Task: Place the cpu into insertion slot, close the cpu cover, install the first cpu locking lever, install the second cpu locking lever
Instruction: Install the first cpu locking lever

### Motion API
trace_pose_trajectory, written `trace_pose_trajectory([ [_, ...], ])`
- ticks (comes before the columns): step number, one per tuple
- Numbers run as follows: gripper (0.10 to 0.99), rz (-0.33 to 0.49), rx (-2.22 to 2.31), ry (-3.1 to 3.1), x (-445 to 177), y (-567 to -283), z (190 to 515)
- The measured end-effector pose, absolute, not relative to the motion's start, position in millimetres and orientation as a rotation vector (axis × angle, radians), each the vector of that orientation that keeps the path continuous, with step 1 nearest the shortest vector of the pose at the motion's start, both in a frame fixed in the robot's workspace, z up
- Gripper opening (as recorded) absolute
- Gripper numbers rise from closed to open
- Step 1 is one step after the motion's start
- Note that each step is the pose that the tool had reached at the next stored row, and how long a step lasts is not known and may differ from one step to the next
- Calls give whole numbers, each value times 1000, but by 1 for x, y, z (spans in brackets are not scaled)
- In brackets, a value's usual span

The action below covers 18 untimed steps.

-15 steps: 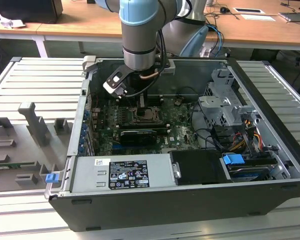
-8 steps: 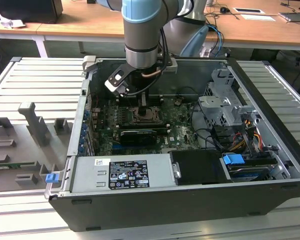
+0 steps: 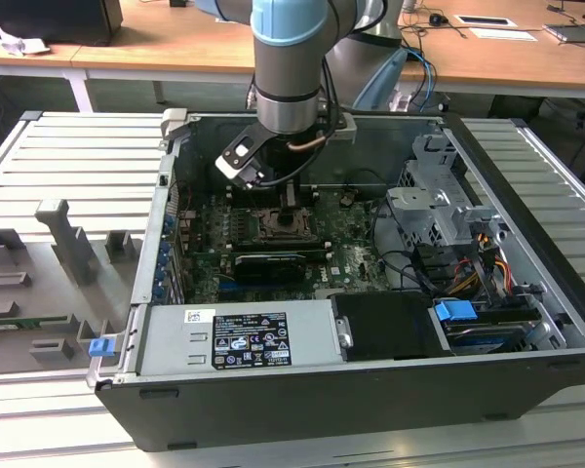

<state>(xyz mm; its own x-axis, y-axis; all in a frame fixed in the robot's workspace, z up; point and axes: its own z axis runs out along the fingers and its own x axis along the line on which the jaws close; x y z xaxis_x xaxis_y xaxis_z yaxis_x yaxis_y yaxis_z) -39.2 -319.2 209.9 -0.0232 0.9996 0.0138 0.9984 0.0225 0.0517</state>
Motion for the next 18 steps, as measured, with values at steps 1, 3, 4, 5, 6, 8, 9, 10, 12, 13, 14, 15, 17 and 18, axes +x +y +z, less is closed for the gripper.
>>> trace_pose_trajectory([
  [1,106,73,2177,2227,-39,-319,210],
  [3,106,72,2177,2227,-39,-319,210],
  [4,106,73,2177,2227,-39,-319,211],
  [5,106,73,2177,2227,-39,-319,211],
  [6,106,73,2177,2227,-39,-319,212],
  [8,106,73,2177,2227,-39,-319,212],
  [9,106,73,2177,2227,-39,-319,212],
  [10,106,73,2177,2227,-39,-319,213],
  [12,106,73,2177,2227,-39,-319,214],
  [13,106,73,2177,2227,-39,-319,214],
  [14,106,73,2177,2227,-39,-319,214],
  [15,106,73,2177,2227,-39,-319,214],
  [17,106,73,2177,2227,-39,-319,215],
  [18,106,73,2177,2227,-39,-319,215],
])
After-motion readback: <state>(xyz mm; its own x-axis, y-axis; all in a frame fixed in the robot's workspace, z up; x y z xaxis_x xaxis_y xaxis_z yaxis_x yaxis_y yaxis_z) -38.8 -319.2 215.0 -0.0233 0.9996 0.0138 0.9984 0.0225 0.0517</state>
